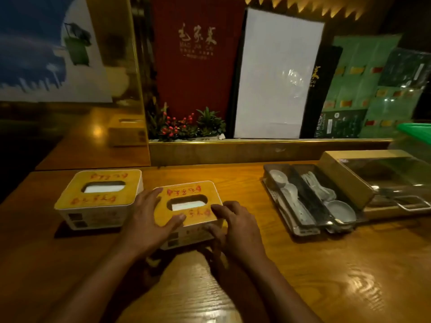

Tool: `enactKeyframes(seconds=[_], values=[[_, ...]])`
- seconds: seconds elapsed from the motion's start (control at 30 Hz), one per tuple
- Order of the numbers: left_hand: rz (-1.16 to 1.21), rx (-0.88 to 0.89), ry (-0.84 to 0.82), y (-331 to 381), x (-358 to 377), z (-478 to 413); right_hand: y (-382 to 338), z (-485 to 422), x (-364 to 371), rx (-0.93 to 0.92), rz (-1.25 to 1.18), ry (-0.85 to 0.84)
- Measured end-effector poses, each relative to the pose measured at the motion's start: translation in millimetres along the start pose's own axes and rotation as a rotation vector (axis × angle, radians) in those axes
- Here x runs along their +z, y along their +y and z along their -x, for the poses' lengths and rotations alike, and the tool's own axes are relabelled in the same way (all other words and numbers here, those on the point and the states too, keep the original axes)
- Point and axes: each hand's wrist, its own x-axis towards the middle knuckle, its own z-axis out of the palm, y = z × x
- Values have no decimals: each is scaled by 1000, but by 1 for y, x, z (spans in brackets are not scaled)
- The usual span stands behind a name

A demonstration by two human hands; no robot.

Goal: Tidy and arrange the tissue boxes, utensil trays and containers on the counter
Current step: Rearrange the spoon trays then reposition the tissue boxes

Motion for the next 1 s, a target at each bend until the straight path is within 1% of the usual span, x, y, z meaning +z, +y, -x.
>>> enactKeyframes(seconds=[0.1,0.2,0.27,0.4,0.57,0.87,1.0], values=[[98,-27,-46,3,21,0,12,-6,-12,38,75,21],[291,-92,-28,15,45,-11,29,-16,-26,84,140,12],[355,-140,-22,27,61,-21,43,-22,-34,110,167,23],[374,-133,-13,55,87,-42,69,-32,-46,175,153,41],[410,-150,-60,85,109,-64,97,-44,-57,222,136,70],[407,-194,-88,117,125,-82,127,-64,-67,237,122,87],[409,-198,-92,120,128,-85,131,-68,-68,250,104,63]])
